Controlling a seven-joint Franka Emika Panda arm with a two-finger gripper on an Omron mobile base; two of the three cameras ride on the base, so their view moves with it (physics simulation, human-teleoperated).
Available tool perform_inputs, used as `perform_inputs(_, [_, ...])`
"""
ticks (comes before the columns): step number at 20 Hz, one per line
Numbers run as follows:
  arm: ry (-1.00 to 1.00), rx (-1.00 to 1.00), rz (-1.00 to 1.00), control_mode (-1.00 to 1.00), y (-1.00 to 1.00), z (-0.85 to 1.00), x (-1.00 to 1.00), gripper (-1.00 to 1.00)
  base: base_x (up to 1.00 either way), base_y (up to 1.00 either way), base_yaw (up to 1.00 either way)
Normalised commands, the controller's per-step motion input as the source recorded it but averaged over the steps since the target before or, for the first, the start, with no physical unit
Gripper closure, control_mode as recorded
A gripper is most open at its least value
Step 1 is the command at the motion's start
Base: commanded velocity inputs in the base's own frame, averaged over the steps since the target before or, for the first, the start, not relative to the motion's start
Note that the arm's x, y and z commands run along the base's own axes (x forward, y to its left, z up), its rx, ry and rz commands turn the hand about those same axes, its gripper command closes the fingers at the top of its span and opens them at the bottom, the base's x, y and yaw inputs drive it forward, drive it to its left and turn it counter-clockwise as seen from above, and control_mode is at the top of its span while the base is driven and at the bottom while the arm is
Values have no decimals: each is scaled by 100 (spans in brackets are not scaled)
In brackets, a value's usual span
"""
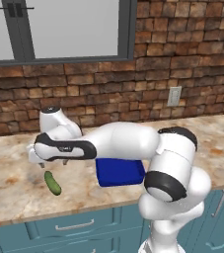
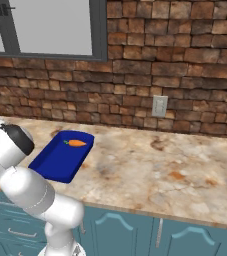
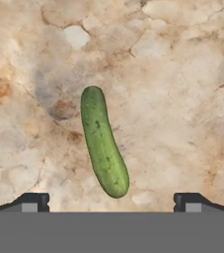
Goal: Place the two vegetables and bowl onto the tray for setting up a vegetable dip station.
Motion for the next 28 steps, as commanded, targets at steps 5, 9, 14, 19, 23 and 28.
perform_inputs(5, [0, 0, 0, -100, 2, -43, 2, -100, 0, 0, 0])
perform_inputs(9, [0, 0, 0, -100, 11, -27, 3, -100, 0, 0, 0])
perform_inputs(14, [0, 0, 0, -100, 9, -17, 6, -100, 0, 0, 0])
perform_inputs(19, [0, 0, 0, -100, 2, -27, 12, -100, 0, 0, 0])
perform_inputs(23, [0, 0, 0, -100, 1, -33, 13, -100, 0, 0, 0])
perform_inputs(28, [0, 0, 0, -100, 8, -31, 11, -100, 0, 0, 0])
